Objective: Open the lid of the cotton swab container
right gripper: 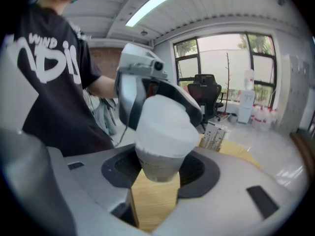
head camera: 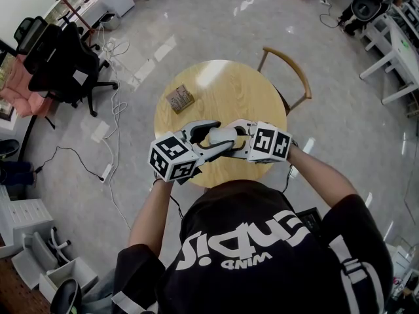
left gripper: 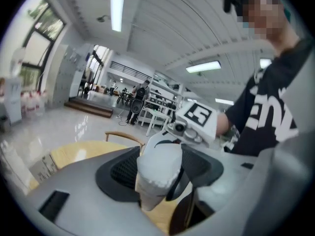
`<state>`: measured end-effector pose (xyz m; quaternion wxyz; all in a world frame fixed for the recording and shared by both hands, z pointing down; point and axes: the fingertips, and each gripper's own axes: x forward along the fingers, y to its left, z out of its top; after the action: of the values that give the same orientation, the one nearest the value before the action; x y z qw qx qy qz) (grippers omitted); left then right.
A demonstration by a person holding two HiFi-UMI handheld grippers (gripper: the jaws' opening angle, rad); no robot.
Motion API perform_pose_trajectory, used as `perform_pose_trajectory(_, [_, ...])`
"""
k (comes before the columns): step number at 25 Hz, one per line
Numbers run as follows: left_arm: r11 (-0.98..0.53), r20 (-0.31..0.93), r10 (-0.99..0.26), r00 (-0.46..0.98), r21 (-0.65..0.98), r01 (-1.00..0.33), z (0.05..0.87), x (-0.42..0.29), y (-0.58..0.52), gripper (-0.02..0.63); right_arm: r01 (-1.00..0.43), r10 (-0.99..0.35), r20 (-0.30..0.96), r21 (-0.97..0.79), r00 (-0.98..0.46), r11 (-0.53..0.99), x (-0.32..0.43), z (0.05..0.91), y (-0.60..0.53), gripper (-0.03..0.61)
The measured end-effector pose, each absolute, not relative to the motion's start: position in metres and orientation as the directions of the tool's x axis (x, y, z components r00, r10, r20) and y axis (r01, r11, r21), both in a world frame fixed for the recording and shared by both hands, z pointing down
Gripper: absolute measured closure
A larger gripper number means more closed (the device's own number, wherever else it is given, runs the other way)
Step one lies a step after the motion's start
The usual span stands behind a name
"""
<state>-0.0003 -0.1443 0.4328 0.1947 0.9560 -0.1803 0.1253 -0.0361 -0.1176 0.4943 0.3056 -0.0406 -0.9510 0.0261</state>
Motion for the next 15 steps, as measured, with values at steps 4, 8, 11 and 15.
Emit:
perform_pose_trajectory(4, [-0.822, 0.283, -0.295, 0.913, 0.413, -0.393, 0.431, -0.001, -0.148, 0.339, 0.074, 0.057, 0.618, 0.003, -0.784, 0.997, -0.036, 0.500, -0.120, 0.385])
perform_pose_trajectory(8, [-0.776, 0.293, -0.265, 0.919, 0.500, -0.383, 0.432, 0.000, -0.146, 0.339, 0.081, 0.059, 0.625, 0.007, -0.779, 0.997, -0.033, 0.500, -0.116, 0.385])
perform_pose_trajectory(11, [-0.723, 0.307, -0.249, 0.919, 0.572, -0.387, 0.434, 0.000, -0.145, 0.339, 0.086, 0.062, 0.629, 0.007, -0.775, 0.996, -0.033, 0.502, -0.112, 0.385])
perform_pose_trajectory(15, [-0.705, 0.320, -0.238, 0.917, 0.592, -0.390, 0.437, 0.001, -0.143, 0.339, 0.089, 0.068, 0.628, 0.002, -0.775, 0.996, -0.032, 0.505, -0.109, 0.385])
